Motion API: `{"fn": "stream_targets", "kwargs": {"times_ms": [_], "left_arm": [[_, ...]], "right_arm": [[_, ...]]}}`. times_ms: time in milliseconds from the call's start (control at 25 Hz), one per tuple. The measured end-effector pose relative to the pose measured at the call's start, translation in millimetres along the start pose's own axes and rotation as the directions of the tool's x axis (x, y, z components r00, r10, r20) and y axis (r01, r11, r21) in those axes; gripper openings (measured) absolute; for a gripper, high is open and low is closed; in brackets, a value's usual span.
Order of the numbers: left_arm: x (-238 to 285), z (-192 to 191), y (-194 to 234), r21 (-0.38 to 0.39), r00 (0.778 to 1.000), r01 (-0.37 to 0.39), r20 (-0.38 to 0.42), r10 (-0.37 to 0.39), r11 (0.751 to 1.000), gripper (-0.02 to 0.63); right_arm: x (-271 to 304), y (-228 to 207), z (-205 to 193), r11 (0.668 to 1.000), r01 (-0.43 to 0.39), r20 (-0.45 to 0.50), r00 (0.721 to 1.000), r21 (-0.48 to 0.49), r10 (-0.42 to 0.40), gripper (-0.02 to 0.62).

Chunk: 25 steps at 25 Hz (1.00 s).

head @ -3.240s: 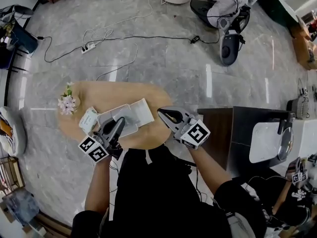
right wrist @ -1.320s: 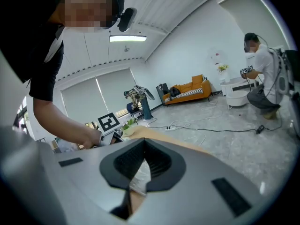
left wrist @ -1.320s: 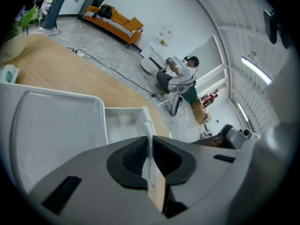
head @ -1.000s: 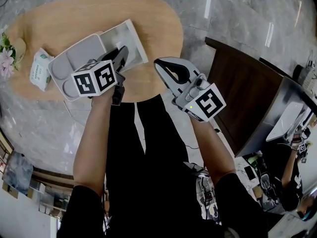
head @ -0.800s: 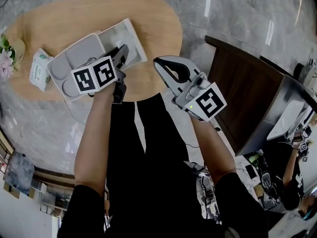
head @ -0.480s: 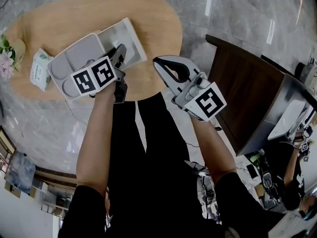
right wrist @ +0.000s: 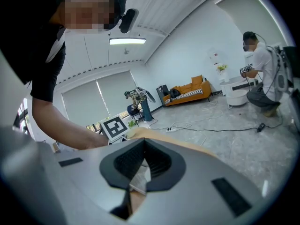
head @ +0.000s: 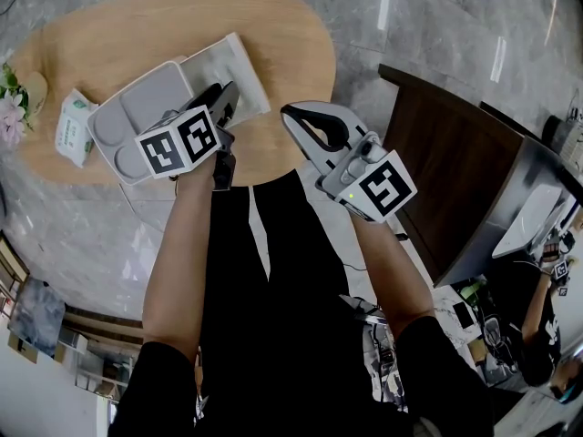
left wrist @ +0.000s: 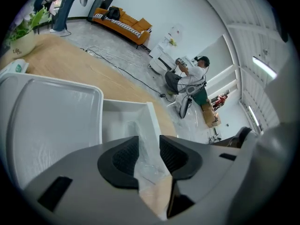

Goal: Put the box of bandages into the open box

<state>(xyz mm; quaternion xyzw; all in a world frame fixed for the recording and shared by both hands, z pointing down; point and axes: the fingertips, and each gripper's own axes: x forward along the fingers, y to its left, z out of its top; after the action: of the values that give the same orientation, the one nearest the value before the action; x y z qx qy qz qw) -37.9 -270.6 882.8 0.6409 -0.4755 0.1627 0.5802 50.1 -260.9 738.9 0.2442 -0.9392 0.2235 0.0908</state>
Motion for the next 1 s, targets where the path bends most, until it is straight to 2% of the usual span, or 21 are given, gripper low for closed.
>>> {"fn": "stream_targets", "kwargs": {"times_ms": [200,440,680,840,1000], "left_arm": [[-6,2,3,0.082,0.999,-0.034,0.007,0.033,0.996,0.175],[-21,6,10,0.143,0.997,-0.074,0.035,0.07,0.987,0.183],[-35,12,8,0.142,0.997,-0.041,0.069,0.032,0.989,0.181],[-53,21,-2,0.154,0.993,-0.014,0.115,-0.004,0.988,0.114],[-79,41,-15,0.181,0.981,0.0,0.193,-0.035,0.983,0.053]], "right_arm": [[4,2,-1,1.0,-0.004,0.0,1.0,0.002,0.004,0.011],[7,6,0,1.0,-0.009,0.003,1.0,-0.002,0.009,0.011],[12,11,5,1.0,-0.011,0.001,1.0,-0.017,0.011,0.011],[11,17,19,0.999,-0.018,0.016,1.0,-0.039,0.019,0.011],[12,24,41,0.997,-0.025,0.026,0.999,-0.069,0.027,0.011]]}}
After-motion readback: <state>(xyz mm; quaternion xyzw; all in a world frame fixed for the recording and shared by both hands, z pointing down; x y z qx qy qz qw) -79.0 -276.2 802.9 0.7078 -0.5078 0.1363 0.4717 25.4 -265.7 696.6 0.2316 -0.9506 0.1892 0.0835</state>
